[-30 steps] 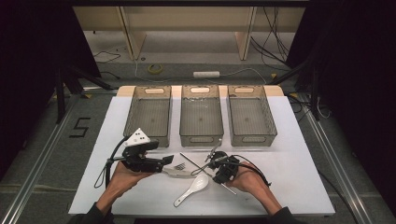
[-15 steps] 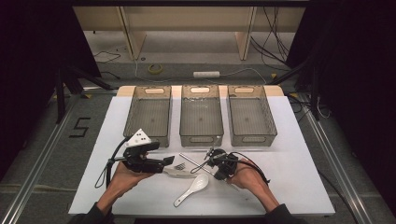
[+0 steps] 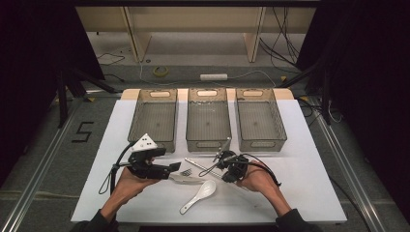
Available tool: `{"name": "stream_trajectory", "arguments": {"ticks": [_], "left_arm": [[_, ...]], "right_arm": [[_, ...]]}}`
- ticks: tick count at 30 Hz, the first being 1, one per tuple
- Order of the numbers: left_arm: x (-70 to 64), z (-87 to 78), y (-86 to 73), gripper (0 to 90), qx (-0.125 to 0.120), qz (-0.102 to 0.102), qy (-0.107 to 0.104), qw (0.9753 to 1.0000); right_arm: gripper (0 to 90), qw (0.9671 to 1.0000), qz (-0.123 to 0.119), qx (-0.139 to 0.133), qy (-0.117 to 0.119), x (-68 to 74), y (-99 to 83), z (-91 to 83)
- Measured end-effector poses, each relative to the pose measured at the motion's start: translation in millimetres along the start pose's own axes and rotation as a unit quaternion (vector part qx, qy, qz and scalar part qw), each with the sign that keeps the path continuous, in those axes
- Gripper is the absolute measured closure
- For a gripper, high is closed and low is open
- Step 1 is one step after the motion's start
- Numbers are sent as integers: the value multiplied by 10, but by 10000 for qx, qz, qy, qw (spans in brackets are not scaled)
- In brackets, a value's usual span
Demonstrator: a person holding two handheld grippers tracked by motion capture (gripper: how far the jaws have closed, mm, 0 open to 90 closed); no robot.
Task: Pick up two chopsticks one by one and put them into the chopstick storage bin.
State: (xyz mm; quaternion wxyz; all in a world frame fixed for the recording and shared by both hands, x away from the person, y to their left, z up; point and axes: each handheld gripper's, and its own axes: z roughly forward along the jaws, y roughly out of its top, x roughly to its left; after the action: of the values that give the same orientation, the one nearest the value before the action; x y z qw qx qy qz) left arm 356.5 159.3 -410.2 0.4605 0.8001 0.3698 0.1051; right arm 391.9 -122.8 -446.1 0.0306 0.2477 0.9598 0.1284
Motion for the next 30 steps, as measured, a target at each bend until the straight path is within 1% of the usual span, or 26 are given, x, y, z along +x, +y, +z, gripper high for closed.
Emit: {"name": "stream_trajectory", "arguments": {"ticks": [2, 5, 7, 9, 10, 11, 12, 14, 18, 21, 22, 23, 28, 29, 30], "left_arm": [[-11, 35, -1, 215, 63, 8, -51, 10000], [-50, 137, -3, 217, 296, 167, -115, 9994], [-76, 211, -2, 217, 402, 248, -142, 9988], [-95, 266, 0, 219, 462, 279, -178, 9984], [-103, 292, 0, 220, 503, 315, -191, 9981], [-113, 316, -1, 223, 554, 354, -204, 9976], [-124, 338, -3, 223, 592, 377, -201, 9973], [-136, 362, -5, 224, 649, 402, -220, 9968], [-146, 379, -5, 225, 649, 420, -222, 9968], [-136, 373, 1, 226, 637, 404, -232, 9969], [-135, 374, 0, 226, 598, 360, -237, 9973], [-131, 373, 2, 227, 589, 357, -236, 9973], [-132, 391, 12, 230, 599, 369, -236, 9972], [-135, 400, 19, 230, 605, 391, -245, 9971], [-143, 411, 25, 230, 596, 405, -248, 9971]], "right_arm": [[876, 10000, 1, -25, -36, -8, 7, -45], [876, 9999, -3, -71, -72, -23, 22, -115], [877, 9999, -29, -74, -88, -25, 26, -128], [876, 9999, -59, -86, -94, -25, 36, -158], [877, 9998, -51, -133, -104, -24, 39, -169], [876, 9999, -75, -107, -103, -28, 44, -184], [876, 9998, -71, -136, -141, -31, 48, -192], [877, 9998, -69, -147, -143, -35, 50, -209], [877, 9997, -86, -145, -157, -45, 41, -251], [877, 9996, -42, -235, -143, -60, 28, -292], [877, 9996, -25, -263, -122, -69, 24, -312], [877, 9996, 16, -256, -117, -68, 21, -329], [877, 9991, -27, -367, -193, -95, 3, -405], [877, 9990, 78, -392, -199, -85, 5, -427], [877, 9990, 62, -404, -183, -88, 5, -441]]}}
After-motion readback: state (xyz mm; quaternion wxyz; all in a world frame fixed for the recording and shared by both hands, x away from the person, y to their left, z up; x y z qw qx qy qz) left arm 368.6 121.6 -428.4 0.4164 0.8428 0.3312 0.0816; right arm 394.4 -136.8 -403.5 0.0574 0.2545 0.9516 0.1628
